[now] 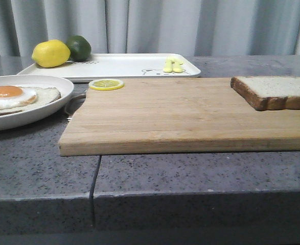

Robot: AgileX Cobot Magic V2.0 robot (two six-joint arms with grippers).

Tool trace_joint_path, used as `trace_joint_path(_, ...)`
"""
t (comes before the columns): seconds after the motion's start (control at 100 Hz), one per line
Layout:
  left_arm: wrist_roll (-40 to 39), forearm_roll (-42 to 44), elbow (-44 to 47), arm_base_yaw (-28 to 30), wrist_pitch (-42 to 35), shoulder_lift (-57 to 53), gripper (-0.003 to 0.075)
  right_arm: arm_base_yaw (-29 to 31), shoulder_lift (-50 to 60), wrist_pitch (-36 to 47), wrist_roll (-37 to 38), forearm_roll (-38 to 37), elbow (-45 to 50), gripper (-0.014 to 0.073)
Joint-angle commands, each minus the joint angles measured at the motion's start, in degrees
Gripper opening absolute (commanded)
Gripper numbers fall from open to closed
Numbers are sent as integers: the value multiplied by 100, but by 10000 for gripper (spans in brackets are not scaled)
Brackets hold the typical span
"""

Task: Place bread and move sandwich to tray
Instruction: 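Move the right gripper over the bread slice on the cutting board and grasp it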

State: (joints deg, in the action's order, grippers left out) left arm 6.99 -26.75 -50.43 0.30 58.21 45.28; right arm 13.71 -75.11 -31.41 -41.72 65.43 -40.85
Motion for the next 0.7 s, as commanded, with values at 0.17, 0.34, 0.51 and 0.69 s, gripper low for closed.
trace_joint_path(0.17, 2, -207, -183, -33, -307, 4, 599, 52, -46, 108, -108, 219, -202, 488)
trace_joint_path(0.34, 2, -207, -183, -33, -307, 4, 599, 52, -169, 119, -142, 219, -202, 488)
trace_joint_path(0.51, 2, -207, -183, -33, -307, 4, 599, 52, -360, 119, -146, 219, -202, 488)
trace_joint_path(0.69, 2, -207, -183, -33, -307, 4, 599, 52, -463, 97, -169, 219, -202, 488)
